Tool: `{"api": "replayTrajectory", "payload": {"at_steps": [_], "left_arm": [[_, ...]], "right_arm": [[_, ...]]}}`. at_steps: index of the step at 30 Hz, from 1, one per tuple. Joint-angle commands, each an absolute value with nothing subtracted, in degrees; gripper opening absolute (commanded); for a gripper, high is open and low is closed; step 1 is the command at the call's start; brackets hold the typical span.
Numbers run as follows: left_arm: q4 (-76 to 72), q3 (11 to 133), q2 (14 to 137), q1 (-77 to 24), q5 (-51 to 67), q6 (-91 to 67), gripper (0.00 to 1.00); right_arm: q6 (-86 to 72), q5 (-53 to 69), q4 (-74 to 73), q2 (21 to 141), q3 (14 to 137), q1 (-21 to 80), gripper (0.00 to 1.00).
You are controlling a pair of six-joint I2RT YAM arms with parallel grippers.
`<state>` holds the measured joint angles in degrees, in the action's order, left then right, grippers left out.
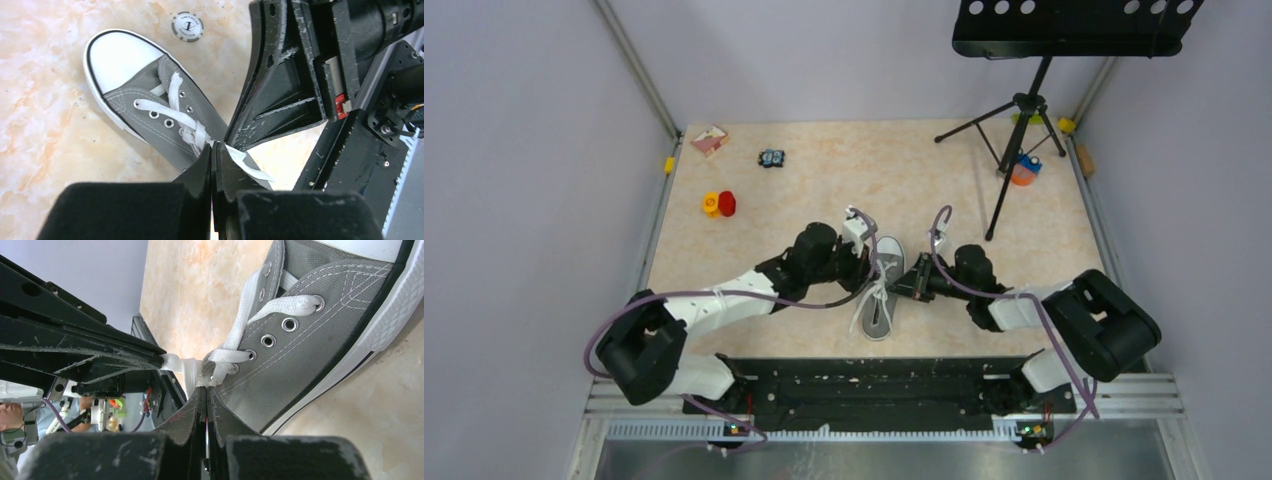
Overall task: Tie the shoes
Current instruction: Cross the shoelace with the shoelace.
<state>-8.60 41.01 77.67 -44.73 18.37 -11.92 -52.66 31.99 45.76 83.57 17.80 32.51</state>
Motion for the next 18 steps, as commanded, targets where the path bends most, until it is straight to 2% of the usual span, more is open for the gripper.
{"api": "replayTrajectory", "payload": {"at_steps": [1,18], "left_arm": [[-10.5,39.6,74.8,-44.8,14.4,-13.2,0.0],[-9.6,36.7,71.9,-44.3,13.5,-14.3,0.0]], "right_arm": [[-51.6,30.6,44.8,80.6,19.7,33.1,0.0],[-48.2,27.1,36.9,75.4,20.1,33.1,0.0]]}}
